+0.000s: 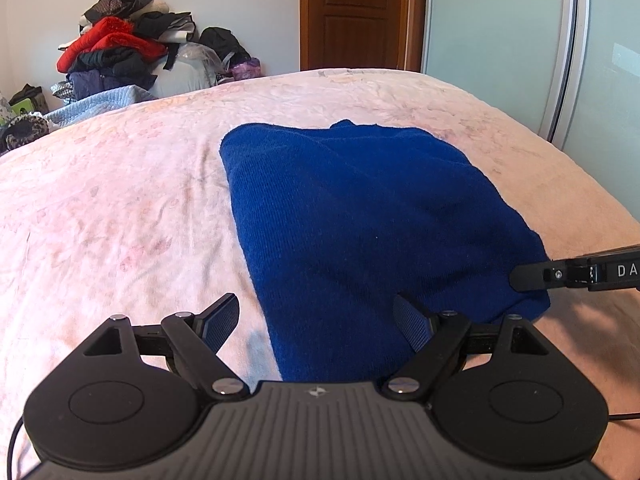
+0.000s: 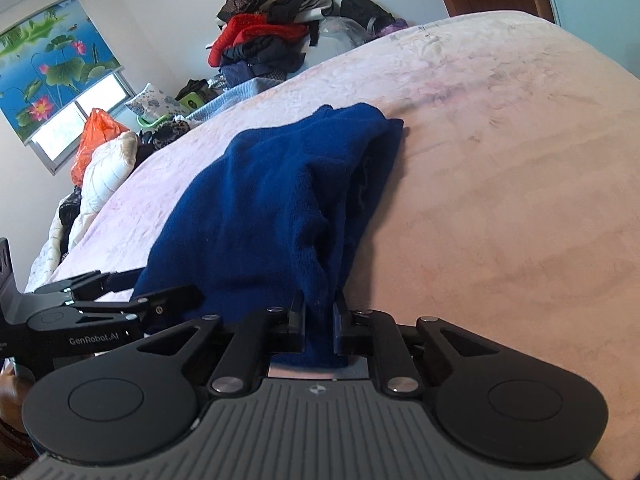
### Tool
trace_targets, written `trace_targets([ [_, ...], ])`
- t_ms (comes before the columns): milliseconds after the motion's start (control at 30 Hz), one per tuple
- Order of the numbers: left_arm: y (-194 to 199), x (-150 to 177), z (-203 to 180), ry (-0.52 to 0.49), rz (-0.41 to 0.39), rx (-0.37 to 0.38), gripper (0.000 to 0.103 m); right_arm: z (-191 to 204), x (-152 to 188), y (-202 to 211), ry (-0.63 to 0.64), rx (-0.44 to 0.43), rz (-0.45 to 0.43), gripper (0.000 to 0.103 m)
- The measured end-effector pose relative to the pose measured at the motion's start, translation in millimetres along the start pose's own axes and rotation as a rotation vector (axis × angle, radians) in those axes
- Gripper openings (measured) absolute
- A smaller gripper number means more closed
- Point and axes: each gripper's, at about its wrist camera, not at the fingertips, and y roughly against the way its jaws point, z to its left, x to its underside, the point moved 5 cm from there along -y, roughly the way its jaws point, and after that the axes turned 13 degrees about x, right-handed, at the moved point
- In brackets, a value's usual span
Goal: Fold small clothes
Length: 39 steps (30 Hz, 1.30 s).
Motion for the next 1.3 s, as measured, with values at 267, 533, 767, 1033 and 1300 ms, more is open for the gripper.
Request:
trace_targets([
  [267, 4, -12, 46, 0.209, -0.105, 0.092, 0.099, -6, -17, 2, -0.023, 0.016, -0.074, 0.074],
  [533, -27, -11, 76, 0.447, -0.086, 0.332, 0.102, 5, -36, -41, -0.038, -0.138, -0.02, 0.073],
  [767, -34, -14, 61, 0.357, -0.102, 0.353, 0.087, -1, -46, -63, -0.193, -0.229, -0.02, 0.05],
  [1033, -22, -9, 66, 0.343, -0.094, 0.407, 0.031, -3, -32, -65, -0.363, -0.291, 0.021, 0.027],
  [1300, -2, 5, 67, 0.359, -0.042, 0.407, 0.035, 6, -14, -49, -0.341, -0.278, 0.039, 0.029],
])
